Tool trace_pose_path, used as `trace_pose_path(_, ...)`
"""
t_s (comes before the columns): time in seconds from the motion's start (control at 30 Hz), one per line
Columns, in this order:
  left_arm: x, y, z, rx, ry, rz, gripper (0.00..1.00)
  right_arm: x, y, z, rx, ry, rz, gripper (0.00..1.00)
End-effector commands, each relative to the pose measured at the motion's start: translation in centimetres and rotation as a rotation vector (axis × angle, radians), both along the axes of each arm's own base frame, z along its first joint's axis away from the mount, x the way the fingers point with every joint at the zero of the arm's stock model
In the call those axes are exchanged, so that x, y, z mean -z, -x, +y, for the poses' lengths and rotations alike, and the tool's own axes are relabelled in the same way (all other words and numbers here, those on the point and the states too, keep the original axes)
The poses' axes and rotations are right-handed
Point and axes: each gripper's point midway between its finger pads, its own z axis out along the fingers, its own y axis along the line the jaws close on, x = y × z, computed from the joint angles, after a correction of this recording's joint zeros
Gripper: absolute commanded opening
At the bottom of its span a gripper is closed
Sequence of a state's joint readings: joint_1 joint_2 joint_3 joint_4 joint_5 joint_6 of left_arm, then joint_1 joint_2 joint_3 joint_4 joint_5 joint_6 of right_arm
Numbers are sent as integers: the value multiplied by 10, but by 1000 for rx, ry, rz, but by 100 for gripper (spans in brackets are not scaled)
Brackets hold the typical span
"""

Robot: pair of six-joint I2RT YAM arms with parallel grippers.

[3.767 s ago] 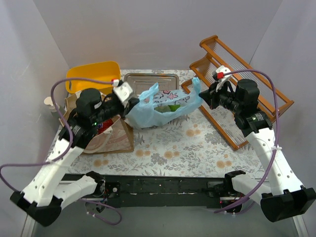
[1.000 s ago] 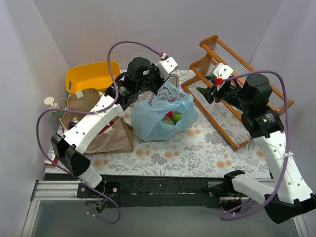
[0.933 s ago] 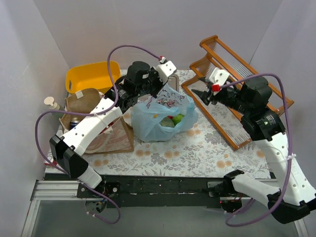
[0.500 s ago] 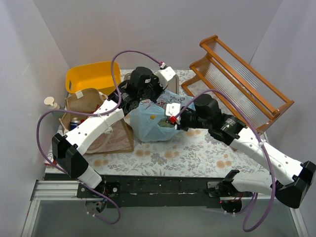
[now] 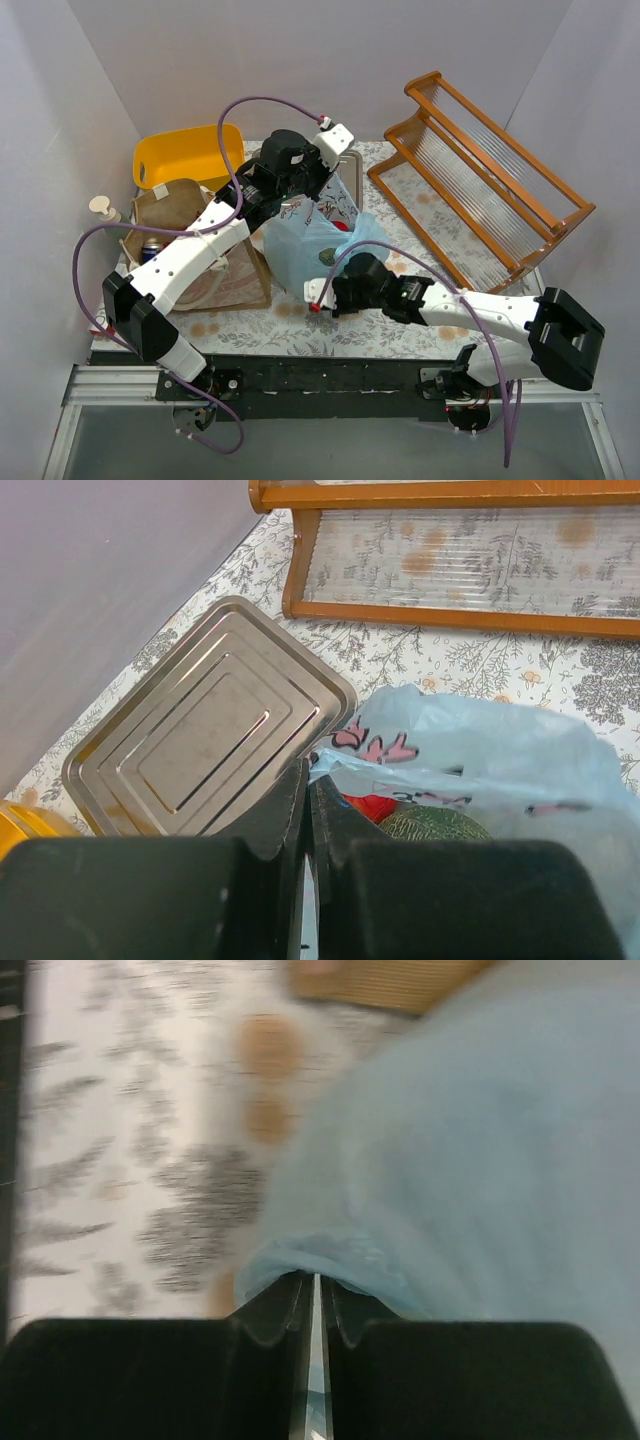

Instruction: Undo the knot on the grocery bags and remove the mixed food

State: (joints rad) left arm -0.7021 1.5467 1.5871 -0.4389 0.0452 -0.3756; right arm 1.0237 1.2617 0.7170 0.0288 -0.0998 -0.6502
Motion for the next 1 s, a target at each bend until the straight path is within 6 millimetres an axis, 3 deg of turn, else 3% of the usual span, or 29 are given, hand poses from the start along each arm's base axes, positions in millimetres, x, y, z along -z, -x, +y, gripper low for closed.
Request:
trace_pose_path(0.0,-27,-9,5,-44,52,-56,0,10,57,9,-185,-19,142,11)
trace_pose_path(0.03,-29,-10,6,-45,52,-63,0,22,78,1,-261,16,202,11)
trace_pose_path(0.07,-30,-11,5,-46,55,-69,0,51,104,-22,-305,114,275,11)
trace_pose_path(0.1,-30,-12,5,-46,57,-69,0,51,112,-27,-288,108,314,15)
trace_pose_path(0.2,-32,-12,7,-45,53,-69,0,36,98,-31,-199,51,253,30)
trace_pose_path(0.27,-31,-9,11,-46,44,-69,0,27,69,-39,-132,65,122,31)
trace_pose_path(0.37,-24,-2,18,-42,27,-51,0,-10,26,-47,-40,11,47,29)
trace_pose_path(0.4,-21,0,19,-35,26,-44,0,-32,15,-42,-20,-34,31,29)
trace_pose_path(0.57,-7,5,24,-53,19,1,0,-64,-1,-29,-2,-114,6,32)
trace_pose_path(0.63,-8,3,26,-71,26,13,12,-60,-14,-27,41,-109,-24,33)
trace_pose_path(0.67,-5,4,28,-76,17,30,23,-57,-20,-27,55,-101,-43,34)
trace_pose_path(0.7,-11,3,31,-87,26,30,48,-54,-25,-27,67,-94,-57,33)
trace_pose_path(0.8,-10,7,45,-119,1,56,72,-51,-34,-25,97,-99,-64,37)
trace_pose_path(0.97,1,24,90,-220,-79,109,79,-67,-65,-13,244,-189,-2,53)
